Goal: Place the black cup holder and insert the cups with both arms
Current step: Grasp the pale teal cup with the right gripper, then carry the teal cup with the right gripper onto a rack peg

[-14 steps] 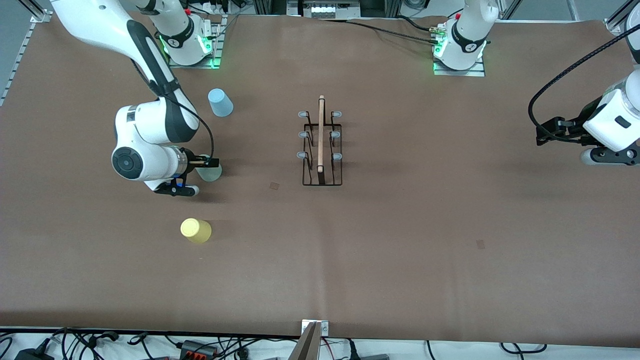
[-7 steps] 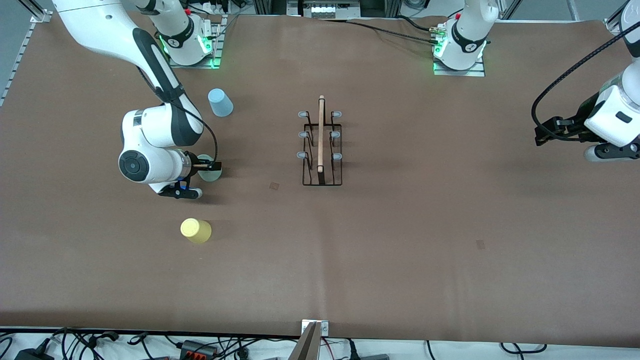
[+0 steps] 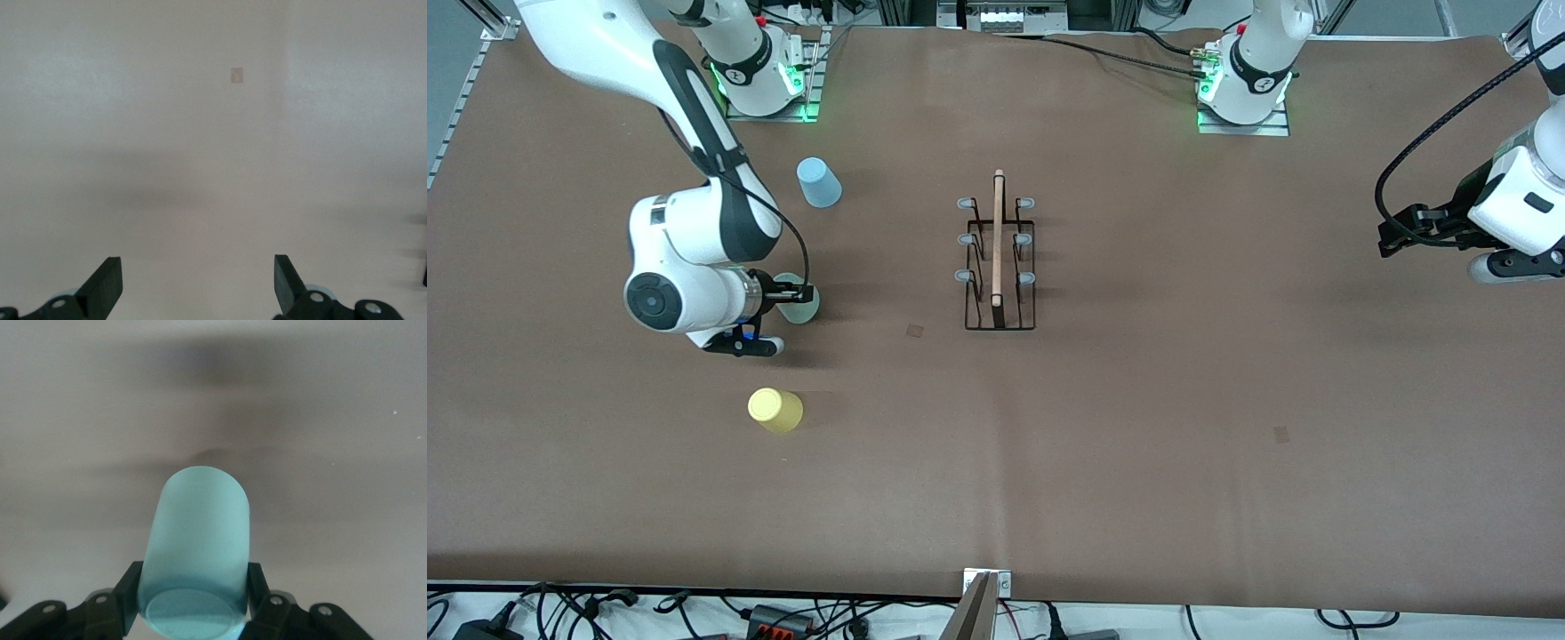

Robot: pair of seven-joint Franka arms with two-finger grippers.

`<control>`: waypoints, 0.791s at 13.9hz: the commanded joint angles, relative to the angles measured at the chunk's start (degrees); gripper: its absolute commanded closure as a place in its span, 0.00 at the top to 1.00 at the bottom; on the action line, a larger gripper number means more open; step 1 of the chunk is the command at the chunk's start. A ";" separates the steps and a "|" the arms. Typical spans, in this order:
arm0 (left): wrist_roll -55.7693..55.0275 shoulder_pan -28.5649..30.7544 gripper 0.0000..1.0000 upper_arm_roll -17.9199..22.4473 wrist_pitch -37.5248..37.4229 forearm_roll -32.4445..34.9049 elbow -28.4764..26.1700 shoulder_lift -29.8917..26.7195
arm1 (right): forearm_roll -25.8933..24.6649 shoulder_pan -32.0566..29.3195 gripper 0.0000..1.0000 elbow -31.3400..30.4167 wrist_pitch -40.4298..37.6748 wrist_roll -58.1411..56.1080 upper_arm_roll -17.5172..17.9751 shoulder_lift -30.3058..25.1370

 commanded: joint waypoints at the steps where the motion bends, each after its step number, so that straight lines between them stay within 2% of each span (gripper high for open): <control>1: 0.12 -0.16 1.00 0.52 0.72 -1.50 -1.15 -1.15 | 1.14 5.52 0.23 9.33 -8.63 4.40 -0.12 -0.31; 4: 0.12 -0.24 1.00 0.35 0.72 -1.50 -1.06 -1.24 | 5.78 14.65 0.24 11.90 -10.94 15.27 -0.04 -1.63; 7: 0.12 -0.24 1.00 0.35 0.72 -1.50 -1.06 -1.24 | 6.67 21.95 0.24 12.87 -11.20 22.34 -0.04 -2.24; 11: 0.21 -0.24 1.00 0.43 0.72 -1.50 -1.06 -1.24 | 10.89 25.66 0.24 12.69 -11.12 24.02 -0.04 -1.81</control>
